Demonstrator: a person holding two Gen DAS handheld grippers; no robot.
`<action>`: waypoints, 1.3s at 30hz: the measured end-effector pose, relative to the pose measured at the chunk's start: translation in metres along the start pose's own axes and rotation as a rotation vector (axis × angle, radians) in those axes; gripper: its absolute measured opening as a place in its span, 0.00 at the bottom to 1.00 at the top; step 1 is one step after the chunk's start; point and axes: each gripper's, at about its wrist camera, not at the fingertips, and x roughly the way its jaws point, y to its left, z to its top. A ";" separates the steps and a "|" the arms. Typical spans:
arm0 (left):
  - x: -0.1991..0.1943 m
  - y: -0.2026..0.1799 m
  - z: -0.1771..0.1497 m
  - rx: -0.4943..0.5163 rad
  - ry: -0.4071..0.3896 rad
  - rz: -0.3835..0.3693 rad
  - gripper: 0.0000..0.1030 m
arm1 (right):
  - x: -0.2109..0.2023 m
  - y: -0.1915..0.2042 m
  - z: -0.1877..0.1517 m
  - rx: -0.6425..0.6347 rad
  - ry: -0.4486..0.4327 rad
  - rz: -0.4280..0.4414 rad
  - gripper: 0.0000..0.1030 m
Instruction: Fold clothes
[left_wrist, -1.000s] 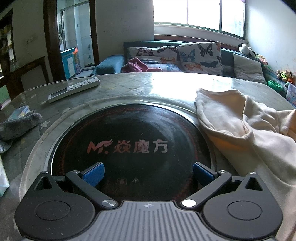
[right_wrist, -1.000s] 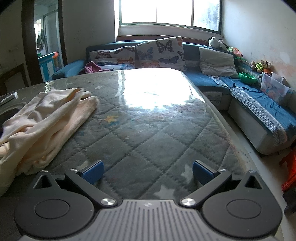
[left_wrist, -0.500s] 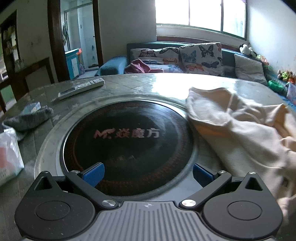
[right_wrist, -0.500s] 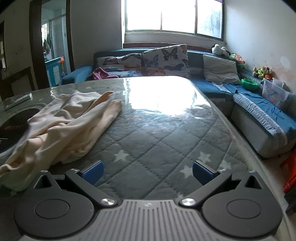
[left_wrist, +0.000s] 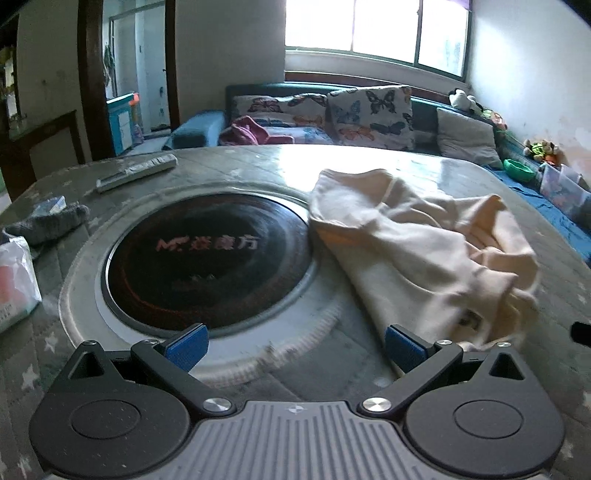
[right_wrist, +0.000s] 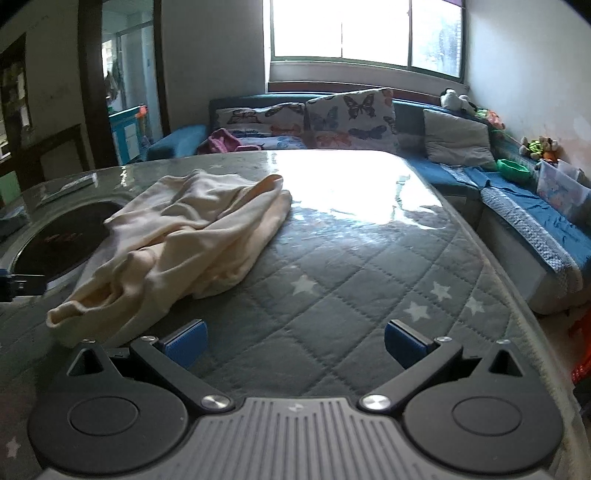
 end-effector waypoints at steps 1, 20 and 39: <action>-0.002 -0.002 -0.001 -0.001 0.003 -0.006 1.00 | -0.002 0.003 -0.001 0.000 0.001 0.006 1.00; -0.020 -0.027 -0.014 0.034 0.052 -0.030 1.00 | -0.031 0.035 -0.023 0.055 0.004 0.062 1.00; -0.025 -0.044 -0.016 0.051 0.058 -0.056 1.00 | -0.031 0.053 -0.028 0.026 0.024 0.061 1.00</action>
